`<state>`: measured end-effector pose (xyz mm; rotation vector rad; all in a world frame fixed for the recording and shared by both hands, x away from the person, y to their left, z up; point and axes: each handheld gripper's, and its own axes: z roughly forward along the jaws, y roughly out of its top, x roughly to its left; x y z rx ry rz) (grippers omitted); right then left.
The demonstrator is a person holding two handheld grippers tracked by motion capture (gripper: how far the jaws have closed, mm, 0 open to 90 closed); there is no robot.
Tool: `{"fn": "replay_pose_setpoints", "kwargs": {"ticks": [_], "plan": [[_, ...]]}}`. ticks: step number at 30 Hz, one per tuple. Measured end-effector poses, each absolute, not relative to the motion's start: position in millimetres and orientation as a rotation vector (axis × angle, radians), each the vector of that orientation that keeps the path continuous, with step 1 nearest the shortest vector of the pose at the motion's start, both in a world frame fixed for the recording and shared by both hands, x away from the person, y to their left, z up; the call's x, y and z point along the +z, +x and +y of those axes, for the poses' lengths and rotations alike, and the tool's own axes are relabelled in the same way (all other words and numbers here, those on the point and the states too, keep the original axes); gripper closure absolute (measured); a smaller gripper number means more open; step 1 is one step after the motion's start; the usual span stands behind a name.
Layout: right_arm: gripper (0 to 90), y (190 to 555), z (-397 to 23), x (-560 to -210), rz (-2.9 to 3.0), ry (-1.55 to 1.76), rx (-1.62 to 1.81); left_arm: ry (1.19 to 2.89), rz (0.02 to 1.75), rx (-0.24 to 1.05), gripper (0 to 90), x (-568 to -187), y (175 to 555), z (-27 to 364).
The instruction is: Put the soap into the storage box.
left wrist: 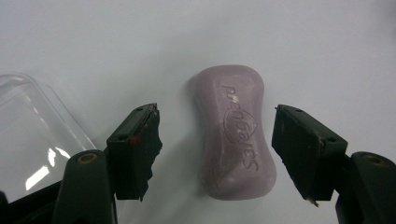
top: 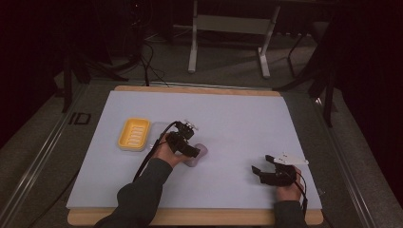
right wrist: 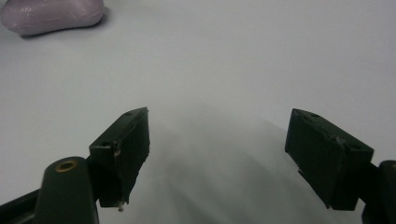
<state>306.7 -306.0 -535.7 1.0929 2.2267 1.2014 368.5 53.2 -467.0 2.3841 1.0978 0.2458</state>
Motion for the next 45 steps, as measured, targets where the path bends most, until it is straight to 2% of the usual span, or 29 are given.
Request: {"fn": "replay_pose_setpoints", "kwargs": {"ticks": [45], "plan": [[21.6, 306.6, -306.3, -535.6, 2.225, 1.096, 1.204, 2.508, 1.162, 0.159, 26.9, -499.8, 386.7, 26.8]]}}
